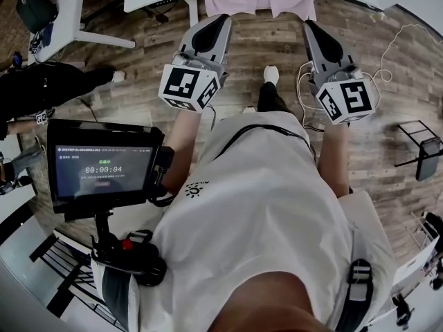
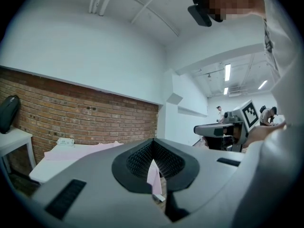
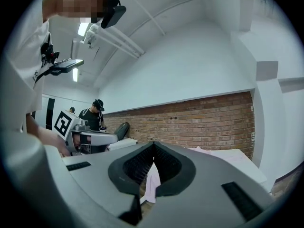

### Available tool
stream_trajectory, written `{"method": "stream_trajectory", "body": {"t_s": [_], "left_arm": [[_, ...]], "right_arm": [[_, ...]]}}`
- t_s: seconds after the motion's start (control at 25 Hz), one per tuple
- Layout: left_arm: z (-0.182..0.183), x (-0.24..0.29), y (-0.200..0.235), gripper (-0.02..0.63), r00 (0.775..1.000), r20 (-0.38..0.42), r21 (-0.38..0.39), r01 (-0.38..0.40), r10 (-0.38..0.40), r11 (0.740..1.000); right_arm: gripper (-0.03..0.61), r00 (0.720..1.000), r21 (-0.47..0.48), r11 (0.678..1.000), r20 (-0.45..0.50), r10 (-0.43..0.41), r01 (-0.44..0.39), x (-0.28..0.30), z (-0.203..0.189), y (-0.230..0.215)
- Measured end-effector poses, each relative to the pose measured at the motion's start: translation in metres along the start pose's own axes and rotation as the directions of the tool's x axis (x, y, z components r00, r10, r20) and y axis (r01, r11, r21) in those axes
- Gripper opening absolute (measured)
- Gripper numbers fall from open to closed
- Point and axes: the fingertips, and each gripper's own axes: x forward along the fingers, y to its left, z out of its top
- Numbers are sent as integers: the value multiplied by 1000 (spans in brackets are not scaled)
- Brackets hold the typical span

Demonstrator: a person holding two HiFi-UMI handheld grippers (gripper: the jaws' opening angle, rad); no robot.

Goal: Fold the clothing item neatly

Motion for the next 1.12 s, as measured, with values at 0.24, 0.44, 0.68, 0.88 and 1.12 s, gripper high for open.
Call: {"method": "stream_trajectory", "body": {"t_s": [0.24, 0.44, 0.68, 0.88, 1.12], "left_arm": [[12, 53, 18, 0, 999, 2, 29, -34, 34, 999], [1, 112, 51, 0, 997, -21, 12, -68, 68, 998], [12, 149, 70, 0, 994, -17, 21, -107, 108, 994], [14, 183, 82, 0, 993, -17, 28, -118, 118, 993], [17, 233, 102, 0, 993, -9, 27, -121, 121, 992]], "right_arm": [[-3, 1000, -12, 1000, 8, 6, -6, 38, 6, -47], [-3, 999, -12, 999, -5, 34, -34, 89, -2, -101], [-3, 998, -11, 998, 5, 58, -58, 118, -1, -138], [-3, 998, -8, 998, 1, 60, -60, 136, -2, -168], [-3, 996, -13, 997, -17, 82, -82, 169, -3, -208]]}}
